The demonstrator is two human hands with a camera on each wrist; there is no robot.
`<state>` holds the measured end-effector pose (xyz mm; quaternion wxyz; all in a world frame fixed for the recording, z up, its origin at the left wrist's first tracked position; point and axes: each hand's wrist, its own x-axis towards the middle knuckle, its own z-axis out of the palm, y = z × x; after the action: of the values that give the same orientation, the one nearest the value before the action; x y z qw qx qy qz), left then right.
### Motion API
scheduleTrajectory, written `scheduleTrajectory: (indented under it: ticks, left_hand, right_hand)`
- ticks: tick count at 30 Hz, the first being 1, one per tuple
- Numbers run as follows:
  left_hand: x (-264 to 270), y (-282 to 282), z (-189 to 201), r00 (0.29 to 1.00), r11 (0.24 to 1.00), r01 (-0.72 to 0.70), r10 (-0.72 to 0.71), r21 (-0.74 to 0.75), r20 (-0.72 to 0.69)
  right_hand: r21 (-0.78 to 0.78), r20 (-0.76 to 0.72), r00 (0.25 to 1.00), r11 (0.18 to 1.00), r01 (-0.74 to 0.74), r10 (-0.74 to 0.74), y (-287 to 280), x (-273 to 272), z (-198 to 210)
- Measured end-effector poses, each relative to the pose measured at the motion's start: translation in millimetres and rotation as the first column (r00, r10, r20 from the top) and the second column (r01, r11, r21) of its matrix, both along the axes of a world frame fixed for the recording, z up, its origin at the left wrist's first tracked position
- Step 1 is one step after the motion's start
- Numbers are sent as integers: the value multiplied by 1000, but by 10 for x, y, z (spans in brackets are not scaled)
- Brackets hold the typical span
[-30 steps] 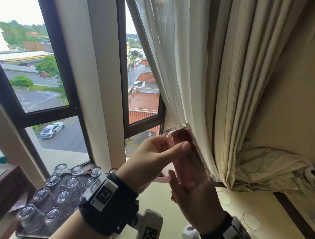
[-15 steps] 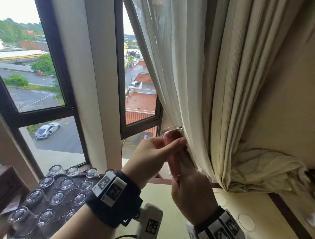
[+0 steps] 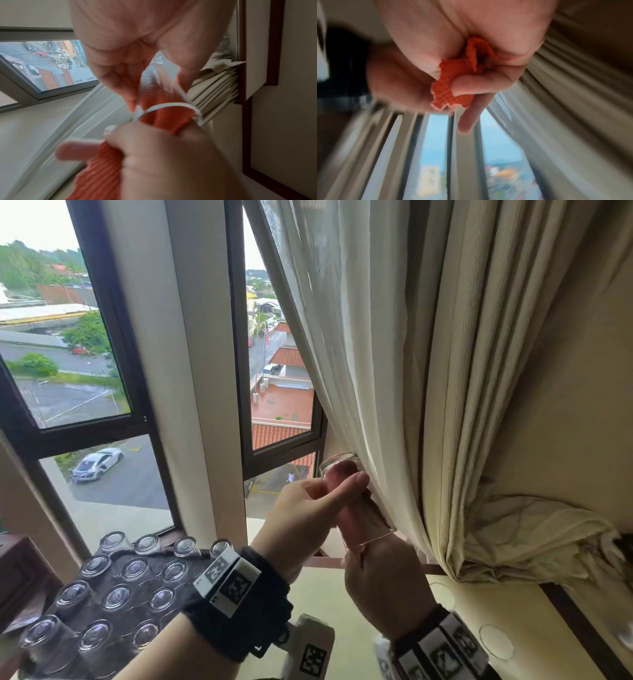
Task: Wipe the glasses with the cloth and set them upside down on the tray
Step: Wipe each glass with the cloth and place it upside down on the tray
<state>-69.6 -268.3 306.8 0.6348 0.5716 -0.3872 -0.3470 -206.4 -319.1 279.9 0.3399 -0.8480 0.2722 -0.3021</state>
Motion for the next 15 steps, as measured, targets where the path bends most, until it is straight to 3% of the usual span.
scheduleTrajectory:
  ticks: [2,4,7,9,10,11,13,15]
  left_hand:
    - [13,30,-45,973,989,113,-129,-93,-190]
    - [14,88,-91,875,940,224,-310,-258,-371]
    - [29,97,-144,787,869,329,-469,-371,-401]
    - [55,60,-148,787,874,329,-463,-358,-407]
    - [72,49,-164,791,882,325,-451,-341,-412]
    - [89,41,-190,804,896,317,-428,-311,-413]
    - [120,43,-249,842,928,300,-367,-223,-395]
    - [159,66,-312,897,958,260,-286,-121,-337]
  right_hand:
    - [317,212,975,940,-127,61,40,-23,62]
    - [568,443,878,700,-433,183,160,-65,203]
    - [602,740,663,327,-728,114,237,-39,255]
    - [574,808,588,177,-799,35,219,-1,262]
    - [598,794,608,179,-781,-1,192,17,256]
    - [649,749,661,240,-722,-36,178,26,268]
    - [720,609,788,484,-497,-96,134,49,252]
    - [660,479,864,713,-239,-153,72,31,210]
